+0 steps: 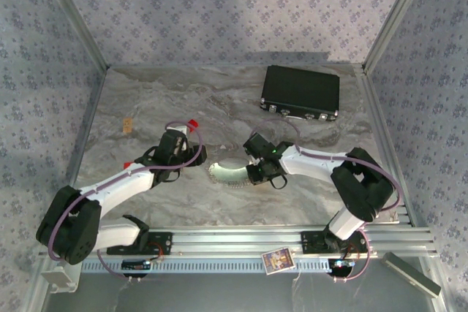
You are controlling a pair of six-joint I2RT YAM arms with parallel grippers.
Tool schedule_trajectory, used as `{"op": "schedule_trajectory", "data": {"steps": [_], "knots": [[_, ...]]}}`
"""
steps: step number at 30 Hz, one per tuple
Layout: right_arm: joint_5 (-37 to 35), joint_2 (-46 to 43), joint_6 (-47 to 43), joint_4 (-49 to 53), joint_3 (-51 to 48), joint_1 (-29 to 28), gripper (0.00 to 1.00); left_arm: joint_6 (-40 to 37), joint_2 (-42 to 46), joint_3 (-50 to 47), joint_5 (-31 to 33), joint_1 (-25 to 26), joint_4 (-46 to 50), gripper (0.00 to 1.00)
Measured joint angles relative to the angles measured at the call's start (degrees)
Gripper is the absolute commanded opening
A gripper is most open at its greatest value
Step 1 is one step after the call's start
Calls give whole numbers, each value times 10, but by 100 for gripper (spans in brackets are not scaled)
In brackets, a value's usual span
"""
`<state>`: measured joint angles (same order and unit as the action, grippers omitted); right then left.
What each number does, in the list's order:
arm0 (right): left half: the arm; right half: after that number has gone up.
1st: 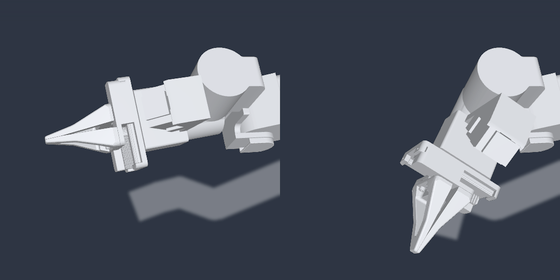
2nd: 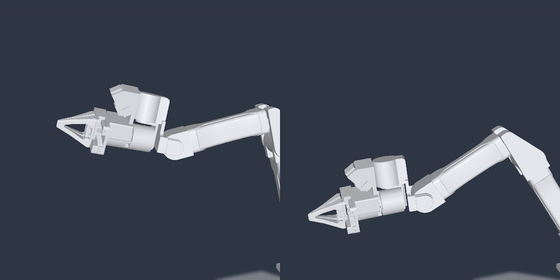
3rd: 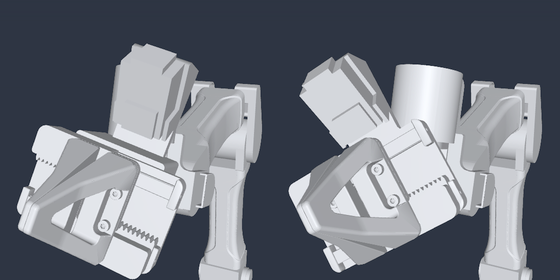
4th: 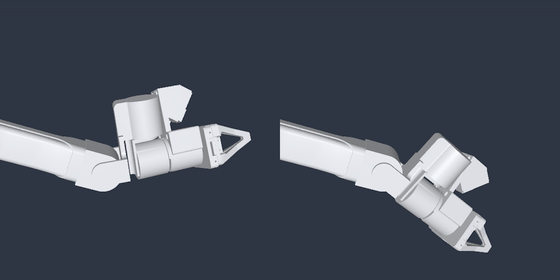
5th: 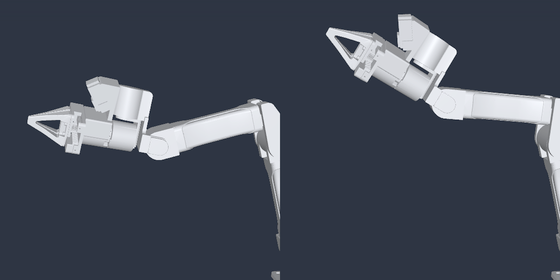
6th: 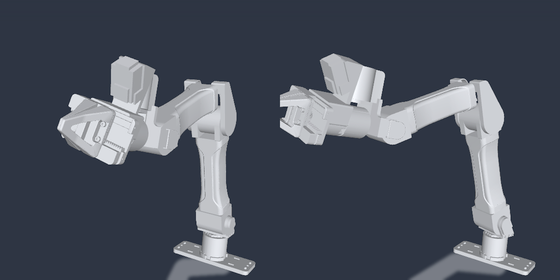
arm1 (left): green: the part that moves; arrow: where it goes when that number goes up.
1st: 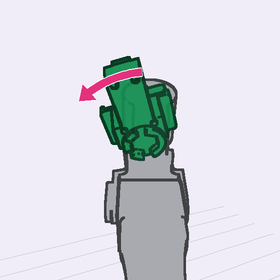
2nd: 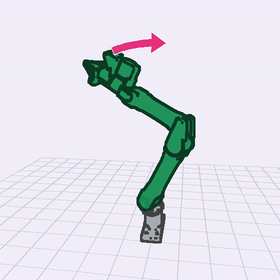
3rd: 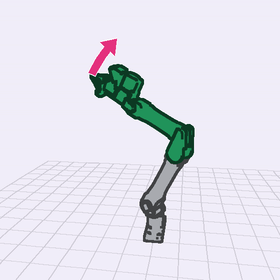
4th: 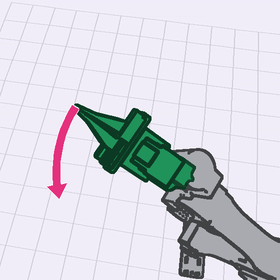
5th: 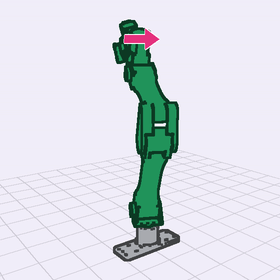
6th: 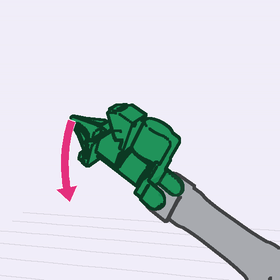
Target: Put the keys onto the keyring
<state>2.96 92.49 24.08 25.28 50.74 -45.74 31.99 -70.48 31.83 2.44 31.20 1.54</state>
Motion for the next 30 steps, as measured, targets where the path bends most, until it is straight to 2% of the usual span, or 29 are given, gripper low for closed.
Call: {"op": "schedule_trajectory", "data": {"steps": [30], "knots": [[9, -3, 5, -21, 2, 26, 19, 0, 0, 0, 2, 0, 0, 75]]}}
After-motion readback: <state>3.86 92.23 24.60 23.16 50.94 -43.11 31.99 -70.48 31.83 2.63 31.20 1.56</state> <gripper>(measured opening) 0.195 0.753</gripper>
